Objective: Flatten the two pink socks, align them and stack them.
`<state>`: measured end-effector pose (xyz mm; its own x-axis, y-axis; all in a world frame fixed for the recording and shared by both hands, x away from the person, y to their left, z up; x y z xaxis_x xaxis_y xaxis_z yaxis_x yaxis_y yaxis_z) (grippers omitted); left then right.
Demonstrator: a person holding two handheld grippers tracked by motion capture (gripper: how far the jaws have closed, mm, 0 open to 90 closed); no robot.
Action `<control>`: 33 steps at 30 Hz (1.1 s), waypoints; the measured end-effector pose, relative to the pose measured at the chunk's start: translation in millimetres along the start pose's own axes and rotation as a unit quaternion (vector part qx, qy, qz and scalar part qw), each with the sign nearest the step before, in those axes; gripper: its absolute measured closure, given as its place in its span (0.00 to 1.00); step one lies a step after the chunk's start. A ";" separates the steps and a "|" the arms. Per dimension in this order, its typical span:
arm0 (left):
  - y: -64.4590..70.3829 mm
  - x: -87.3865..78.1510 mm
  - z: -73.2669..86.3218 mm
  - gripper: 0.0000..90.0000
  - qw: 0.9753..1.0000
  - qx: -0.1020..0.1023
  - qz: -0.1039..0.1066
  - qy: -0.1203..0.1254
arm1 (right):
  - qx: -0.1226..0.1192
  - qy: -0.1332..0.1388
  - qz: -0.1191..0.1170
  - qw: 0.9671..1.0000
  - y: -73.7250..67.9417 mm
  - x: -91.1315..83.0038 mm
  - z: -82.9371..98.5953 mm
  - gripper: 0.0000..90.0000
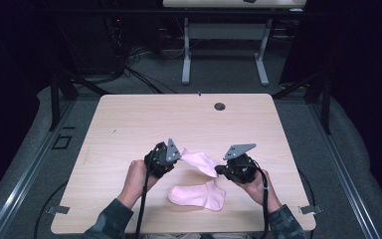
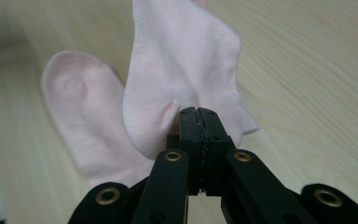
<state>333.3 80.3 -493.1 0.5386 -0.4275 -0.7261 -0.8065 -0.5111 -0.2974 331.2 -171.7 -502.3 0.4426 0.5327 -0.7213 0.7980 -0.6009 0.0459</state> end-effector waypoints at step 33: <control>22.6 24.1 47.0 0.54 0.968 -0.217 0.116 -0.052 | 0.144 -0.067 0.006 0.987 -11.9 39.3 61.7 0.66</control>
<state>316.6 93.6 -546.5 0.3099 -0.5023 -0.8073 -0.7125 -0.6849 0.1526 313.9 -180.4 -573.9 0.3775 0.4520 -0.8082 0.6348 -0.7617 -0.1295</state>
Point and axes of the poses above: each handheld gripper's, and its own axes: x roughly forward along the jaws, z roughly out of its underside, y roughly to its right, the point moved 1 cm from there along x, roughly forward along the jaws, and after that the axes turned 3 degrees about z, right-handed, at the moved point
